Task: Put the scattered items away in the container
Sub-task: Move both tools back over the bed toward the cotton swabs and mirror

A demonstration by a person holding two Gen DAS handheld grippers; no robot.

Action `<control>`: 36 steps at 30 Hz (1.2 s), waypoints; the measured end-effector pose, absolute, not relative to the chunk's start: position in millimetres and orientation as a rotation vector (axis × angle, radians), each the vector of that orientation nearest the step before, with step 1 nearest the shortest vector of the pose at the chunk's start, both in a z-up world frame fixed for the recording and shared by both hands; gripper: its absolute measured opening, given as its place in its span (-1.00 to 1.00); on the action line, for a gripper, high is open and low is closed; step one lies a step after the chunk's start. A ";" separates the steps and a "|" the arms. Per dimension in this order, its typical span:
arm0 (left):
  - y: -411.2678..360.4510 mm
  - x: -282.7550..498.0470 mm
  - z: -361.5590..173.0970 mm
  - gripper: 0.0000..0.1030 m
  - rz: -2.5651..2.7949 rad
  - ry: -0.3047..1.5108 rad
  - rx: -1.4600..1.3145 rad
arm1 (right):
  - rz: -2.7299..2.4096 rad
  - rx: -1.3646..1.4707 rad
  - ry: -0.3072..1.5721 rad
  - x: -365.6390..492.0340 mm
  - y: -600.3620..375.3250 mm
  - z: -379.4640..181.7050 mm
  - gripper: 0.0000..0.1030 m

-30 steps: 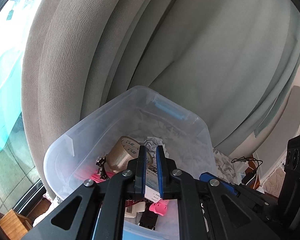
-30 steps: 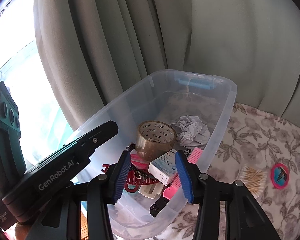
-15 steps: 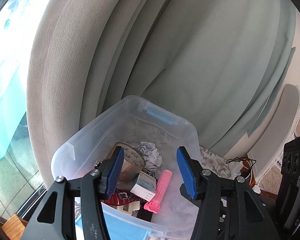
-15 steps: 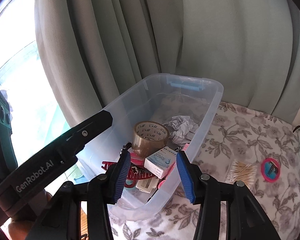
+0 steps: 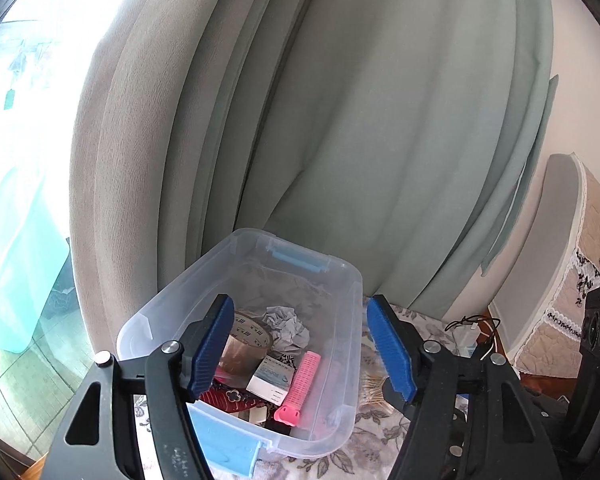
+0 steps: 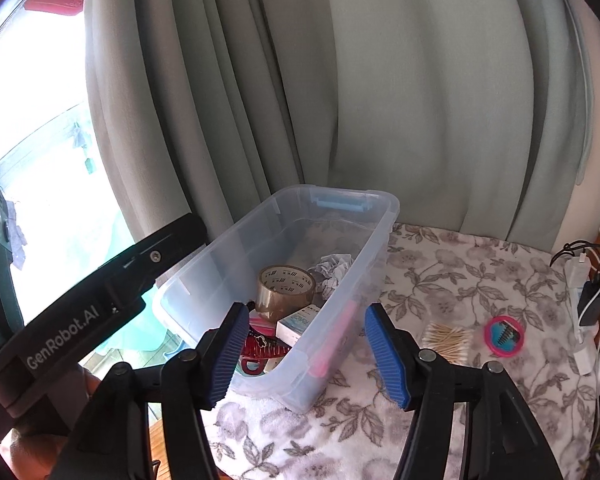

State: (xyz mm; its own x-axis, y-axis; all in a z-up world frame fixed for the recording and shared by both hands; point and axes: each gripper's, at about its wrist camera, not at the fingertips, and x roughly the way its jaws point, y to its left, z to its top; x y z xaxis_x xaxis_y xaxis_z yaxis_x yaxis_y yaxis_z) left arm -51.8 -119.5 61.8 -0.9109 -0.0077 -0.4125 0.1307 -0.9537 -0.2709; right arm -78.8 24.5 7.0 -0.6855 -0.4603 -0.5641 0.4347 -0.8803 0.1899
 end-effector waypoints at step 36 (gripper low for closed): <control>47.6 -20.9 87.5 0.36 -3.368 0.119 0.495 | -2.926 0.655 -0.608 -6.2 264.3 14.2 0.77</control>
State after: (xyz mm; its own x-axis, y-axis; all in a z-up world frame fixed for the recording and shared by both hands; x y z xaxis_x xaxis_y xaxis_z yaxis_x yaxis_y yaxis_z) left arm -20.9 47.6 87.5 -0.9236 0.2685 -0.2734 -0.2486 -0.9628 -0.1058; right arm -6.2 264.3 14.2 -0.9053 -0.1632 -0.3923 -0.0065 -0.9179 0.3967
